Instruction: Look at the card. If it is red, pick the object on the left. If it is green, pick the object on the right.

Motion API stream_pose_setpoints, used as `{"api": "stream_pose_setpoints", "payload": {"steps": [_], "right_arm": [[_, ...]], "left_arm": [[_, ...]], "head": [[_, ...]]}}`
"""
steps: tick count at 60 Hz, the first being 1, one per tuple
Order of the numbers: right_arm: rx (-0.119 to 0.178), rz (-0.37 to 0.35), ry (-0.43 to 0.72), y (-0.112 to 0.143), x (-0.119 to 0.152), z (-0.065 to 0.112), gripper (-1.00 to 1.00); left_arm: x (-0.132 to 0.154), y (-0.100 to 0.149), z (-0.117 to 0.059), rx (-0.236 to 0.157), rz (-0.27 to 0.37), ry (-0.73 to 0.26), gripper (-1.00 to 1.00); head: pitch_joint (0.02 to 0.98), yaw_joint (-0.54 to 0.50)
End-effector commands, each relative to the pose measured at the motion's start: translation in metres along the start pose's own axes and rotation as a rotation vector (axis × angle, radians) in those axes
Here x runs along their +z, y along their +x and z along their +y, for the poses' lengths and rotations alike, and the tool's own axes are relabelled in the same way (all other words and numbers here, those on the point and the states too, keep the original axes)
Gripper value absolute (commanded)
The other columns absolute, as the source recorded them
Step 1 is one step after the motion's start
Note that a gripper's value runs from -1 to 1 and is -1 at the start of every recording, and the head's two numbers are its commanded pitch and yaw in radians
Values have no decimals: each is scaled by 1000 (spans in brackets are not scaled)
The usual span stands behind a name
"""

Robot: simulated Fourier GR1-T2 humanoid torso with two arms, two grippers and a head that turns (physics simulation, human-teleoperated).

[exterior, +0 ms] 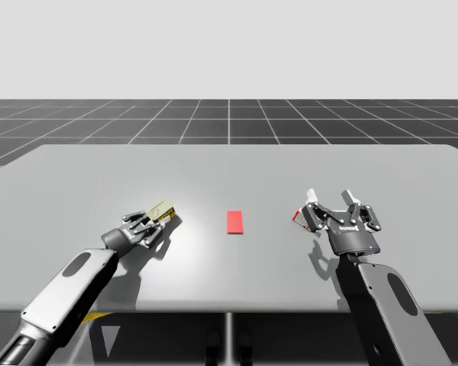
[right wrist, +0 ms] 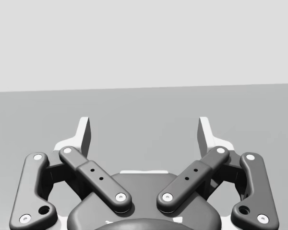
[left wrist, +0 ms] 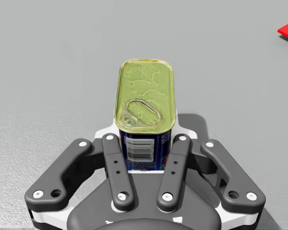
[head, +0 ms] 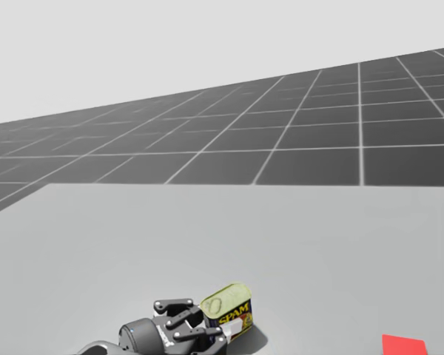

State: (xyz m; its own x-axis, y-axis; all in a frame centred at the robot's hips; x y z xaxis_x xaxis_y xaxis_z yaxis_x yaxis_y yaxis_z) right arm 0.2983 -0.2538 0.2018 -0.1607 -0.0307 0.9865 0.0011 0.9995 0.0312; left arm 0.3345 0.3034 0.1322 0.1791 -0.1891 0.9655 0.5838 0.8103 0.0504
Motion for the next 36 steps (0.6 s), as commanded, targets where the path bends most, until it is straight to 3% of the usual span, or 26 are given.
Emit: {"api": "stream_pose_setpoints", "payload": {"steps": [1, 14, 26, 36], "right_arm": [[6, 3, 0, -1, 0, 0, -1000], [10, 4, -1, -1, 0, 0, -1000], [14, 4, 2, -1, 0, 0, -1000], [17, 4, 3, -1, 0, 1, -1000]], "left_arm": [[6, 1, -7, -29, 25, -89, 1000], [19, 47, 7, -85, -47, -25, 1000], [21, 86, 22, -80, -128, 98, 1000], [24, 118, 27, -85, -191, 143, 1000]], "head": [[423, 381], [417, 381], [408, 379], [407, 378]]}}
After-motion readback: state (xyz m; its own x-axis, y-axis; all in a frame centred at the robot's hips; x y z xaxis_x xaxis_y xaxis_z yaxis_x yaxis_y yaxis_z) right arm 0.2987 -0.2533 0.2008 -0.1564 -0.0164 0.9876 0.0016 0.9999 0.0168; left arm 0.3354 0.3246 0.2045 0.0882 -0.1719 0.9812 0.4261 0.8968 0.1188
